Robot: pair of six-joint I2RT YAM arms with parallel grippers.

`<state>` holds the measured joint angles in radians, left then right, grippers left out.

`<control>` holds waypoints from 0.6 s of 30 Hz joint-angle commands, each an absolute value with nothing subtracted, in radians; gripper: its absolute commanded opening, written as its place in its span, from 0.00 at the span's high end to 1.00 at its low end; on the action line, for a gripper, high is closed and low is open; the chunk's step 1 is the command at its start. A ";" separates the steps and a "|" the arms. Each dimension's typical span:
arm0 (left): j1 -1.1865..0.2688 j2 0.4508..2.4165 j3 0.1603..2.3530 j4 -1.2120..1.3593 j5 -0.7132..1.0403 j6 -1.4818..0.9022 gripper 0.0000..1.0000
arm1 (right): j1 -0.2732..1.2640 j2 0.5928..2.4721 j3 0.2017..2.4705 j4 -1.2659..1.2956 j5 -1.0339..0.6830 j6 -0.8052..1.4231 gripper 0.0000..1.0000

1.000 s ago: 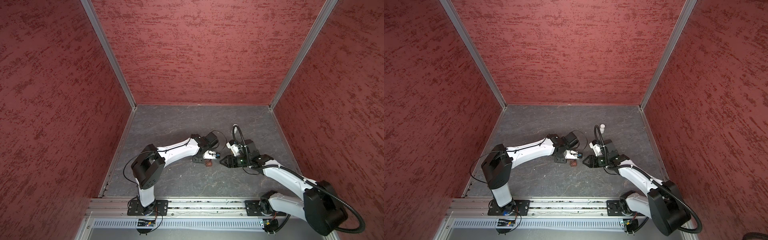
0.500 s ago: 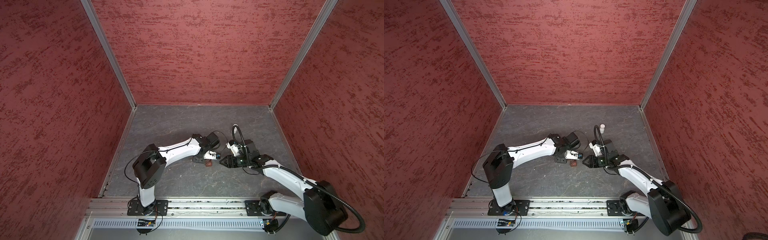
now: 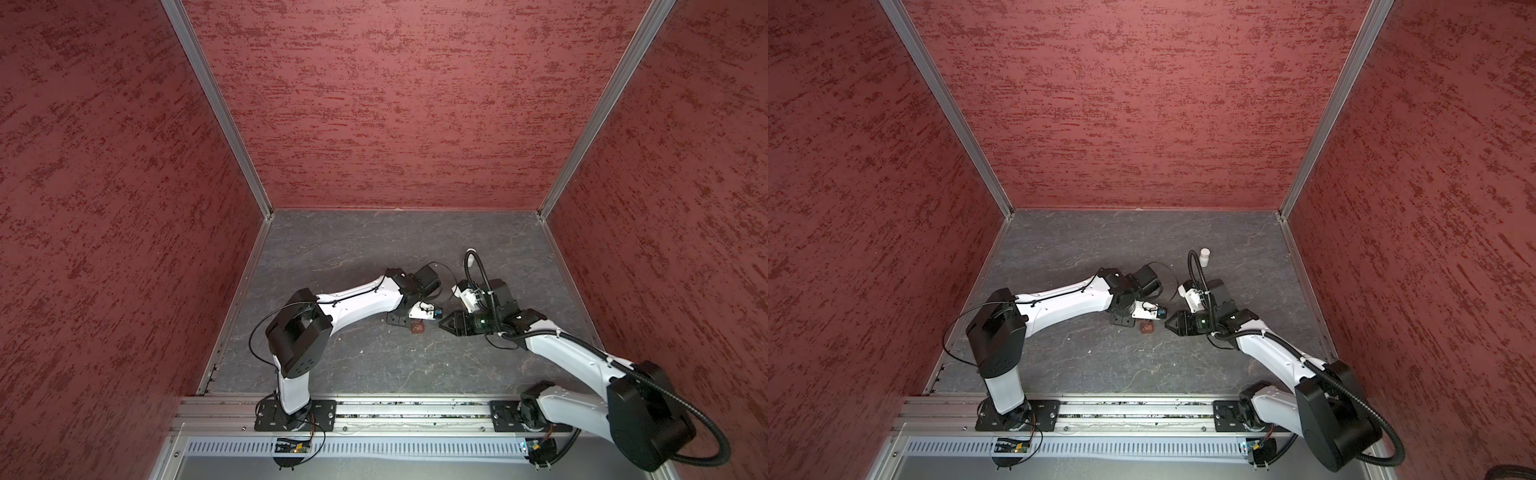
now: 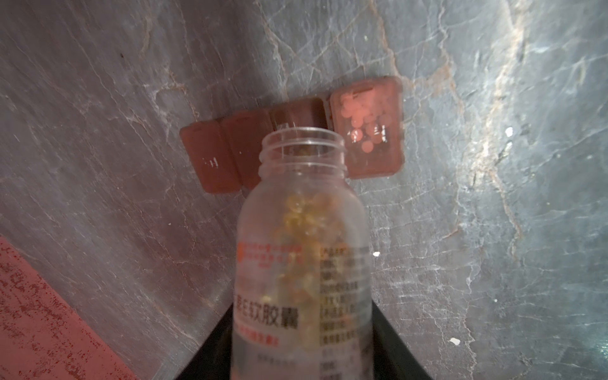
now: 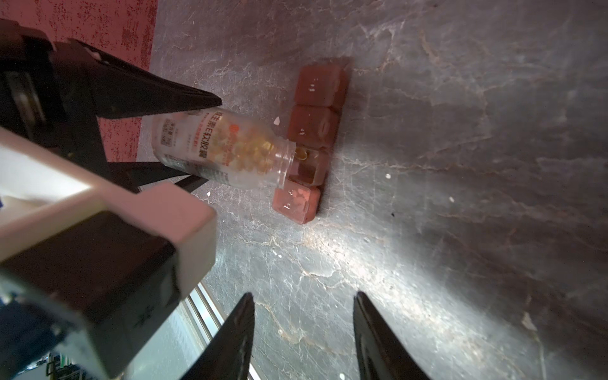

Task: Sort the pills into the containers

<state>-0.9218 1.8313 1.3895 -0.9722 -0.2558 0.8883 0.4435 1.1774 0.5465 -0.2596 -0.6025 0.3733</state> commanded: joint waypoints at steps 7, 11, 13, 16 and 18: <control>-0.920 1.842 1.396 -0.985 -0.253 0.887 1.00 | 0.454 1.171 0.539 -0.245 -0.608 0.354 0.50; -0.920 1.841 1.395 -0.981 -0.254 0.887 1.00 | 0.455 1.172 0.541 -0.242 -0.608 0.354 0.50; -0.918 1.834 1.387 -0.966 -0.244 0.886 1.00 | 0.455 1.175 0.541 -0.243 -0.608 0.354 0.50; -0.915 1.825 1.366 -0.947 -0.239 0.882 1.00 | 0.456 1.175 0.541 -0.244 -0.606 0.353 0.50; -0.914 1.823 1.354 -0.940 -0.237 0.877 1.00 | 0.455 1.174 0.541 -0.246 -0.604 0.353 0.50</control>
<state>-0.9192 1.8317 1.3746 -0.9600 -0.2596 0.8871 0.4458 1.1774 0.5465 -0.2600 -0.6022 0.3733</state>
